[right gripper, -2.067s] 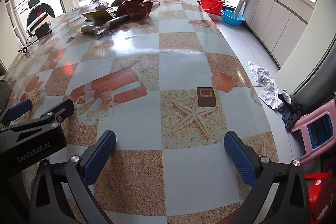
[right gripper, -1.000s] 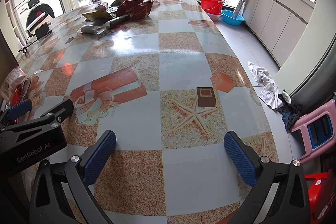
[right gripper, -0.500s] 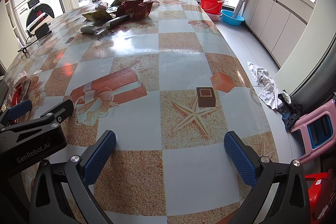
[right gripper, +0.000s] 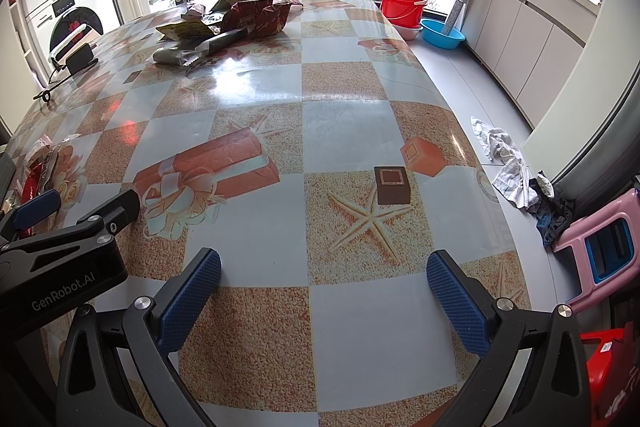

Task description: Organize snacks

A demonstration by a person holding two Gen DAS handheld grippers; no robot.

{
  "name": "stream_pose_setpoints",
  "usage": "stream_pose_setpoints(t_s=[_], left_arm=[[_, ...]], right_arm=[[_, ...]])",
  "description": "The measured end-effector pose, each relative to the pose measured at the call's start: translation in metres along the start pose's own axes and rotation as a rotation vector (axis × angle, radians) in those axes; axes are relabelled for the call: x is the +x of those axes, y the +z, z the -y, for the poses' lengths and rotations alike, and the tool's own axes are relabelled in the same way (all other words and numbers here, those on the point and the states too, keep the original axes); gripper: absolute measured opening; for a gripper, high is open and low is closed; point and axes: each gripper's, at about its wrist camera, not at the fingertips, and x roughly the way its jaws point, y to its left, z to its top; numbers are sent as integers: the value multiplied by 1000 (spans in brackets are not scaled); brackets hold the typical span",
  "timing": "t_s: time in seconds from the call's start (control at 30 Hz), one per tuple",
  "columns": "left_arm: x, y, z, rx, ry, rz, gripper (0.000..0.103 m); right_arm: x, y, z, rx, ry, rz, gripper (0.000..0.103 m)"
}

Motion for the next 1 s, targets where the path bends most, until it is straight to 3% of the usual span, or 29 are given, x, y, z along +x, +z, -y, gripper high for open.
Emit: stream_pose_setpoints(t_s=[0.37, 0.6, 0.73, 0.87, 1.0], left_arm=[[0, 0, 0, -6, 4, -3, 103], [-1, 8, -8, 15, -40, -251, 103], [-41, 10, -35, -11, -92, -166, 103], [-83, 11, -75, -15, -16, -35, 103], [-75, 6, -137, -163, 27, -112, 103]], right_arm=[[0, 0, 0, 0, 0, 0, 103], [-1, 1, 0, -7, 13, -1, 103], [-1, -1, -2, -17, 13, -3, 103], [1, 0, -5, -17, 13, -3, 103], [0, 0, -3, -16, 11, -4, 103]])
